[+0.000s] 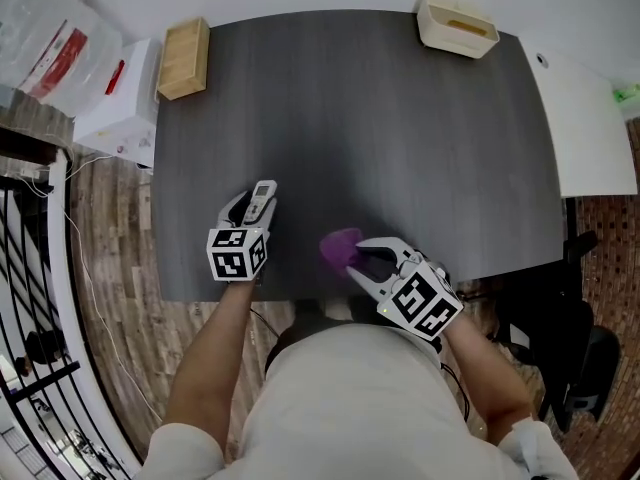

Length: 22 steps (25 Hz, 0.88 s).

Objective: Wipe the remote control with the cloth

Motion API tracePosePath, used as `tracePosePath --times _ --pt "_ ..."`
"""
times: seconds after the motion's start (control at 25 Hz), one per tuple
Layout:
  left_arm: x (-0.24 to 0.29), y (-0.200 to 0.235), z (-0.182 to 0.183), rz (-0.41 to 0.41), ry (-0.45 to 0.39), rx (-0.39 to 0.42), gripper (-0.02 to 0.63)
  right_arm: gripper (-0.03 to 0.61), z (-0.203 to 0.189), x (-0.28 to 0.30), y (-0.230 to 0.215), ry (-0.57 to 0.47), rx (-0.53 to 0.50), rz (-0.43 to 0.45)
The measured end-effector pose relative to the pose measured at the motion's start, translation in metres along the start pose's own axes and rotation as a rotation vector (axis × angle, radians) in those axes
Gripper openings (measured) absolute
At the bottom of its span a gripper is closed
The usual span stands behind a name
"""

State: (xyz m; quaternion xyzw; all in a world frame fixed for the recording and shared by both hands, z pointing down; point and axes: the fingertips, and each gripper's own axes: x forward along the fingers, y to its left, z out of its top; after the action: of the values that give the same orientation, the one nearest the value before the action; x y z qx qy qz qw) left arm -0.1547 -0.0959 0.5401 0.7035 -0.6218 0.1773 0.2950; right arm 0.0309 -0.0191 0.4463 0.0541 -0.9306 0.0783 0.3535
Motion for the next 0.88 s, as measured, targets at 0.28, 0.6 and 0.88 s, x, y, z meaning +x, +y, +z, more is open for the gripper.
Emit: tracePosePath --times 0.28,0.6,0.88 --pt "0.017 0.023 -0.012 0.127 0.052 0.083 0.209 0.107 -0.012 -0.011 -0.013 0.011 0.062 -0.077" --pt "0.021 0.01 -0.027 0.134 0.127 0.11 0.204 0.107 -0.028 -0.02 -0.02 0.017 0.122 -0.111" --pt "0.013 0.006 -0.022 0.092 0.107 0.034 0.204 0.107 -0.018 -0.013 -0.015 0.003 0.111 -0.102"
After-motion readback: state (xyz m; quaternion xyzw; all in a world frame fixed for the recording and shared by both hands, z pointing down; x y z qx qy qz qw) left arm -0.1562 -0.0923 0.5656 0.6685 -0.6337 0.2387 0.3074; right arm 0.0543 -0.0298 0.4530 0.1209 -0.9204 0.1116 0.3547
